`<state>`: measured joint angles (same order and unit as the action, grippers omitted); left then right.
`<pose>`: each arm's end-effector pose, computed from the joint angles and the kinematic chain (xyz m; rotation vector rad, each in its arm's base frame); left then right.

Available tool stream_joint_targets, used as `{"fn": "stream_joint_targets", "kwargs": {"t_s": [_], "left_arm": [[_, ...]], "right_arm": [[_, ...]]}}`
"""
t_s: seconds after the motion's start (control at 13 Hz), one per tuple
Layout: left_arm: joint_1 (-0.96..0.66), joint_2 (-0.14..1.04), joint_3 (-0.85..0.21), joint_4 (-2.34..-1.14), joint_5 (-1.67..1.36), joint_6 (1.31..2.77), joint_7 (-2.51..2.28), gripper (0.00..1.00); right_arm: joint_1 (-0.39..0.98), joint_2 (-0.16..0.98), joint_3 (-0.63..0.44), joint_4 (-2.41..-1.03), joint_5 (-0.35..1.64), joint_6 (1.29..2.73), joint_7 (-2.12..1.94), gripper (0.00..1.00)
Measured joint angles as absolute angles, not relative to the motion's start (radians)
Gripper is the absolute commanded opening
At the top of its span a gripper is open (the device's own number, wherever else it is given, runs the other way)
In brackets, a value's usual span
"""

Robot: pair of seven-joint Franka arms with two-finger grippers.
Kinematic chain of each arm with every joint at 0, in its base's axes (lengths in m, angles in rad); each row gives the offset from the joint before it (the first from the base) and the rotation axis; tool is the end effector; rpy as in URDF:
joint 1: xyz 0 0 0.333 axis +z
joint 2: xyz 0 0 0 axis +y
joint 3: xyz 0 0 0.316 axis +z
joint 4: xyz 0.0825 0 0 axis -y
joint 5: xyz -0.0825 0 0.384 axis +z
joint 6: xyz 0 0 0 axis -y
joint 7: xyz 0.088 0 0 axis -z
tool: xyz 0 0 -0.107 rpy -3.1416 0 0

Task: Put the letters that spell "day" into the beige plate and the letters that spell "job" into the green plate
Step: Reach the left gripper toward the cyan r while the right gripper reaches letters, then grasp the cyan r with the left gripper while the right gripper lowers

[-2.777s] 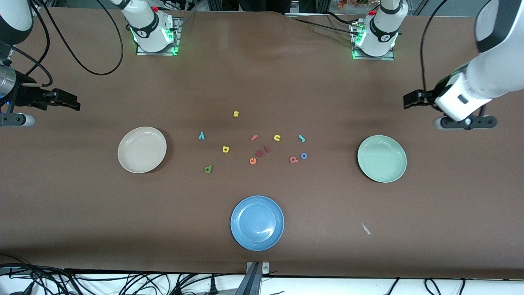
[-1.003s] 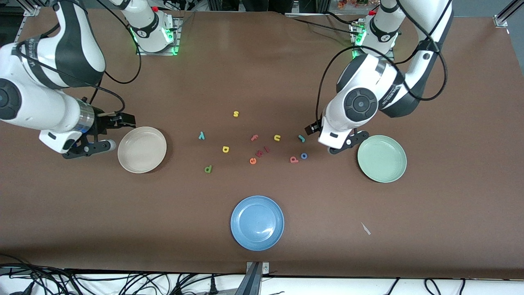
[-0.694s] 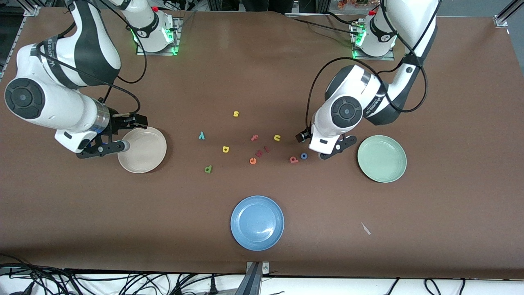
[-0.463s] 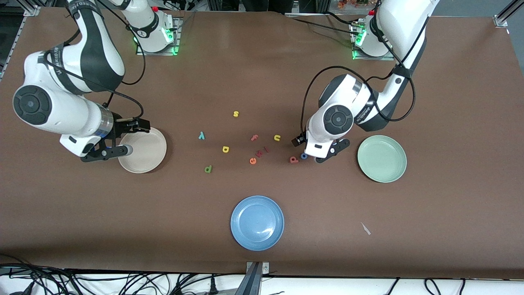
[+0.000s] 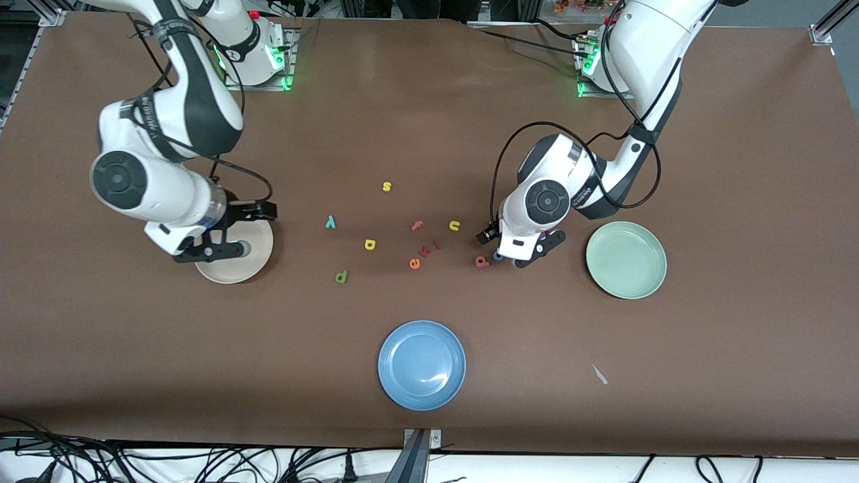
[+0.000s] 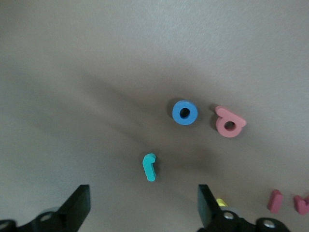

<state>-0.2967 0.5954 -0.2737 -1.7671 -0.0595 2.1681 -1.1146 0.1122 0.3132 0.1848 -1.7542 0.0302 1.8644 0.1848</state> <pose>0.5458 -0.3382 0.2240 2.9645 0.9396 -0.4178 0.5918 0.1752 0.3784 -3.0849 -0.1504 0.3295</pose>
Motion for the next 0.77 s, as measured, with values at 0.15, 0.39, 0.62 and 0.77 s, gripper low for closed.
{"fn": "stream_joint_targets", "kwargs": {"t_s": [0.15,0.39,0.62,0.77], "left_arm": [[-0.299,0.595,-0.274,-1.798,-0.060,2.215,-1.117,0.59],[-0.301,0.596,-0.274,-1.834,-0.060,2.267,-1.118,0.52],[-0.314,0.596,-0.276,-1.848,-0.060,2.294,-1.137,0.52],[-0.330,0.600,-0.276,-1.854,-0.060,2.302,-1.163,0.50]], "right_arm": [[0.113,0.308,0.197,-1.791,0.030,1.919,0.200,1.00],[0.113,0.293,0.218,-1.904,0.030,2.059,0.238,1.00],[0.114,0.291,0.241,-1.949,0.030,2.112,0.252,1.00],[0.114,0.291,0.246,-1.989,0.030,2.178,0.253,1.00]]}}
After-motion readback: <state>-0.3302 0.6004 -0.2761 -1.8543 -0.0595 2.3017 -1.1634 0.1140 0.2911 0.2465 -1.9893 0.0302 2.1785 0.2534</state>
